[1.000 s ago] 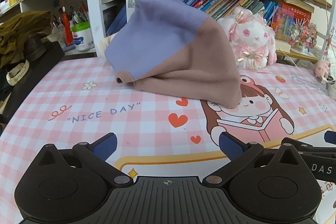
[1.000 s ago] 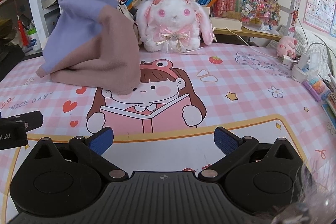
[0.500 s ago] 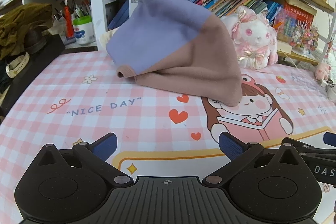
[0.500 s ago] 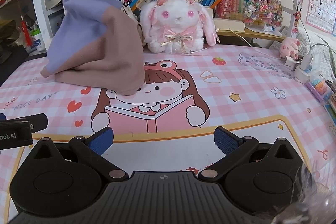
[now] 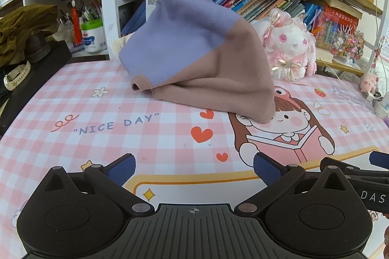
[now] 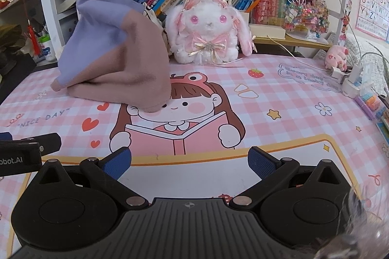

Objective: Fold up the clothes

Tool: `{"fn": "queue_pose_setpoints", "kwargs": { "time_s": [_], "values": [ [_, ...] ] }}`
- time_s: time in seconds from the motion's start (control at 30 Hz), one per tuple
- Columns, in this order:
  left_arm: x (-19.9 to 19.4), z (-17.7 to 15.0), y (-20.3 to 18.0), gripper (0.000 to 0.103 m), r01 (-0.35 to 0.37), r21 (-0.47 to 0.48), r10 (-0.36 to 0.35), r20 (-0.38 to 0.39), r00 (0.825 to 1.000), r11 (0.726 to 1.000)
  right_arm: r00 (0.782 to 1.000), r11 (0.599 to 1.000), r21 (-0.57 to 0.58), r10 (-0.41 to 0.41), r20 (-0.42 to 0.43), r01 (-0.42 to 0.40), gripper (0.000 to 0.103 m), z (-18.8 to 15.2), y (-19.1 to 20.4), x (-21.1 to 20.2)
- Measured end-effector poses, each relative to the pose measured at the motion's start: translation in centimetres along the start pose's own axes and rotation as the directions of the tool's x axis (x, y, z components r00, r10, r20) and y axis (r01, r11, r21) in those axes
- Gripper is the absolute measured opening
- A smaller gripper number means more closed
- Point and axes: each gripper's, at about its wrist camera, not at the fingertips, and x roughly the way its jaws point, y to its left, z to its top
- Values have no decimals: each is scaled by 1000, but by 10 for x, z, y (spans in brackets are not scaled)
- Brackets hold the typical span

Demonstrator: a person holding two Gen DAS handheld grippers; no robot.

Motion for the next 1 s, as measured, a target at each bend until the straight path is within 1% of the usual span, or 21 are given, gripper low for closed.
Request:
{"fn": "queue_pose_setpoints", "kwargs": {
  "time_s": [0.2,0.27,0.37,0.47,0.57,0.63,0.73,0.8,1.0],
  "values": [
    [0,0,5,103,21,-14,-21,8,1000,1000,1000,1000,-5,10,0,-10,103,2,3,1],
    [0,0,8,103,29,-22,-28,16,999,999,1000,1000,-4,14,-12,-14,103,2,4,4],
    [-1,1,11,103,36,-19,-35,34,999,999,998,999,-12,44,-39,-44,101,4,5,12],
    [-2,1,10,103,30,11,-31,54,998,999,997,995,-68,72,-34,-74,101,7,11,20],
    [-3,1,12,103,25,31,-27,71,997,999,995,982,-162,92,-26,-95,101,14,21,32],
    [-3,2,15,103,29,25,-31,74,997,999,994,972,-207,109,-29,-112,101,21,28,44],
    [-5,0,24,103,43,-1,-43,66,997,999,989,961,-236,135,-51,-144,101,39,36,72],
    [-8,-3,31,103,52,-28,-50,63,997,998,989,956,-253,135,-64,-147,101,53,43,93],
    [-24,-22,54,103,-29,-97,38,92,995,995,989,953,-273,112,-92,-133,101,88,62,152]
  ]
}}
